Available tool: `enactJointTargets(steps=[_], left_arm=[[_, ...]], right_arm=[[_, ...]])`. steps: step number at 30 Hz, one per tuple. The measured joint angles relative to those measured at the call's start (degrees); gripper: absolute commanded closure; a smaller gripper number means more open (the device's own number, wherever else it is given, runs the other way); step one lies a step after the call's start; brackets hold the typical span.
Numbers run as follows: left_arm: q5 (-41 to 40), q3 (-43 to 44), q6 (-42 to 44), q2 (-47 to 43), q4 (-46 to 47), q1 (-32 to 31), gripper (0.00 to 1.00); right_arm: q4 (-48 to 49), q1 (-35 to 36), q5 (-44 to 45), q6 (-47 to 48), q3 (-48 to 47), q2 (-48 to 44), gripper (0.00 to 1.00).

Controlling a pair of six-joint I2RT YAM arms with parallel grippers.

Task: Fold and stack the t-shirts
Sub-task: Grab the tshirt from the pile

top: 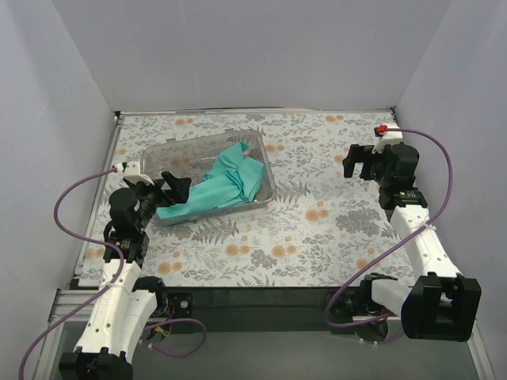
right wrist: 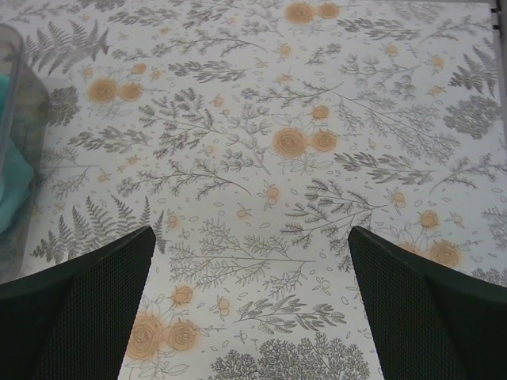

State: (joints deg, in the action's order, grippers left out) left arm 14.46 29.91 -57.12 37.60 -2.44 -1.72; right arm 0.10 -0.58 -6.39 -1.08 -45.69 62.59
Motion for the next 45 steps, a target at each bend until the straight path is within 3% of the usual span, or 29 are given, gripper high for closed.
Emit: enactJointTargets(steps=[6, 13, 22, 26, 30, 32, 34, 40, 45], left_arm=[[0.1, 0.0, 0.3, 0.4, 0.2, 0.0, 0.02], [0.2, 0.0, 0.7, 1.5, 0.3, 0.0, 0.02], [0.1, 0.0, 1.4, 1.6, 0.0, 0.0, 0.02], [0.1, 0.0, 1.9, 2.0, -0.1, 0.0, 0.02], [0.1, 0.0, 2.1, 1.9, -0.1, 0.0, 0.02], [0.1, 0.0, 2.1, 1.7, -0.1, 0.0, 0.02], [0.1, 0.0, 2.1, 1.5, -0.1, 0.0, 0.02], [0.1, 0.0, 2.1, 0.4, -0.1, 0.0, 0.02], [0.1, 0.0, 2.1, -0.2, -0.1, 0.0, 0.02]], right_arm=[[-0.9, 2.9, -16.5, 12.3, -2.9, 3.8, 0.02], [-6.4, 22.1, -30.5, 25.4, -17.8, 15.9, 0.02], [-17.1, 36.2, -25.2, 22.3, -52.2, 47.1, 0.02], [-21.7, 40.1, -17.6, 19.0, -59.1, 57.2, 0.06], [-25.5, 43.4, -9.9, 16.1, -61.5, 63.7, 0.22], [-26.6, 45.0, -6.2, 15.4, -62.9, 66.6, 0.57], [-27.6, 46.0, -2.4, 14.1, -64.7, 68.8, 0.98], [-30.6, 44.7, -2.9, 15.3, -68.6, 65.8, 0.99], [-30.6, 41.6, -5.4, 17.9, -75.2, 52.8, 0.99]])
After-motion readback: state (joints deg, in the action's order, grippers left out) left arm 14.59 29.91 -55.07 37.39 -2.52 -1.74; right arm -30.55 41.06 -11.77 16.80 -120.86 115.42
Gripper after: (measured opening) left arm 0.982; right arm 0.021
